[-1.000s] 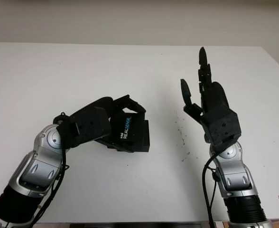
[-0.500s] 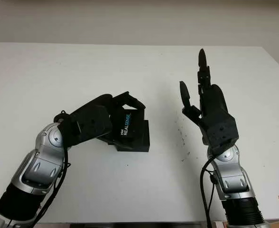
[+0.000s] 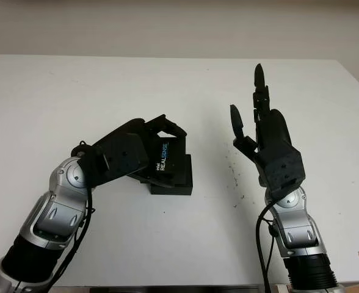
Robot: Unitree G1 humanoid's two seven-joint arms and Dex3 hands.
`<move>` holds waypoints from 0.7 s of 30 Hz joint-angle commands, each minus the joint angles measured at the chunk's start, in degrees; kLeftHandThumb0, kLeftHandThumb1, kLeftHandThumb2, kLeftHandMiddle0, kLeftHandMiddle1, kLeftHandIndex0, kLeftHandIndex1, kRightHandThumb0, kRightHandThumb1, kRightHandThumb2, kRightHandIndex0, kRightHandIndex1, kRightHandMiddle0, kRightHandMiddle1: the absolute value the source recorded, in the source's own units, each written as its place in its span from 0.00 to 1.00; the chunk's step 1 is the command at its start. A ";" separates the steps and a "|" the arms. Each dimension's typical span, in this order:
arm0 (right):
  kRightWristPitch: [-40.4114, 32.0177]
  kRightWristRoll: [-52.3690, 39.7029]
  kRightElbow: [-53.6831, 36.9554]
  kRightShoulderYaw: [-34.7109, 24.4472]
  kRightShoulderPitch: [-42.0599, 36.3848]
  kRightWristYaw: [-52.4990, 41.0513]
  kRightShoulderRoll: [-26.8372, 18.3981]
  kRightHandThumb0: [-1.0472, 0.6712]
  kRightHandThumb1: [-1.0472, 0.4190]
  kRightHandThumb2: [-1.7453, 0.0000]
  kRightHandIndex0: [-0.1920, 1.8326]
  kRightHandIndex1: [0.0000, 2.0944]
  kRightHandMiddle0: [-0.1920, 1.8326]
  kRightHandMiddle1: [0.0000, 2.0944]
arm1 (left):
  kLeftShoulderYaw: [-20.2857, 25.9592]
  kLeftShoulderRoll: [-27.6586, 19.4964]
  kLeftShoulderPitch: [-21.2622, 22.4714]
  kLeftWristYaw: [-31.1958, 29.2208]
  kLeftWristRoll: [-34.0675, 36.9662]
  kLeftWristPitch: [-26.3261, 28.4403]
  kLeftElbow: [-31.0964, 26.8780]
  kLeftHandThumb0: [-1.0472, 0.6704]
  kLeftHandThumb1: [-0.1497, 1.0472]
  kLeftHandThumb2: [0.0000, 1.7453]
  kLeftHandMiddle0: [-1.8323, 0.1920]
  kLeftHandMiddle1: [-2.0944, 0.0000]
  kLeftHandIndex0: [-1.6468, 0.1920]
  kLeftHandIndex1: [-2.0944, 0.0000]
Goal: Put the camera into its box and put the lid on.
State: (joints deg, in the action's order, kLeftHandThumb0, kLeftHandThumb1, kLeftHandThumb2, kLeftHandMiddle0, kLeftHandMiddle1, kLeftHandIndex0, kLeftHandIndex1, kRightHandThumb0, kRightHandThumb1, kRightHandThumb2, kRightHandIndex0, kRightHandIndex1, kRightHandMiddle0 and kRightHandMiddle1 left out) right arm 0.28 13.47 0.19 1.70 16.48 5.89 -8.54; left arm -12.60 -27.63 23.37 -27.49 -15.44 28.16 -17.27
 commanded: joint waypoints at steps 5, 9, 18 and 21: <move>-0.24 0.74 -0.65 -0.13 -0.42 0.37 0.31 0.17 0.00 0.62 0.03 0.03 0.02 0.03 | -0.70 0.33 -0.53 -0.19 -1.13 1.14 -1.65 0.53 0.99 0.03 0.72 0.22 0.79 0.30; 0.25 0.33 -0.31 -0.24 -0.40 0.34 0.61 0.17 0.00 0.62 0.03 0.03 0.02 0.03 | -1.04 0.69 -0.80 -0.16 -1.70 2.00 -1.97 0.53 0.98 0.03 0.74 0.23 0.79 0.28; 0.97 0.47 0.36 0.08 -0.35 1.09 1.18 0.17 0.00 0.63 0.03 0.03 0.03 0.03 | -2.92 0.97 -0.06 -1.36 -3.08 5.38 -3.34 0.54 0.99 0.03 0.75 0.24 0.80 0.27; 1.25 0.37 0.40 -0.03 -0.43 1.09 1.19 0.18 0.00 0.62 0.03 0.03 0.03 0.03 | -3.06 1.22 -0.07 -1.54 -3.15 5.91 -3.52 0.55 0.99 0.03 0.75 0.24 0.80 0.27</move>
State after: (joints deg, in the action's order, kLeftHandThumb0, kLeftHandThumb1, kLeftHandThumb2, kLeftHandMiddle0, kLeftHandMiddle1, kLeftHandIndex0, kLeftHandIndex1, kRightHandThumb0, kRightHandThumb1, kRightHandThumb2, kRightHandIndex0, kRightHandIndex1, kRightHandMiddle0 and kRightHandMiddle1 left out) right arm 0.82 13.85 0.86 1.78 16.18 6.73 -7.64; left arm -14.98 -26.73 22.91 -28.68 -18.53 33.72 -20.09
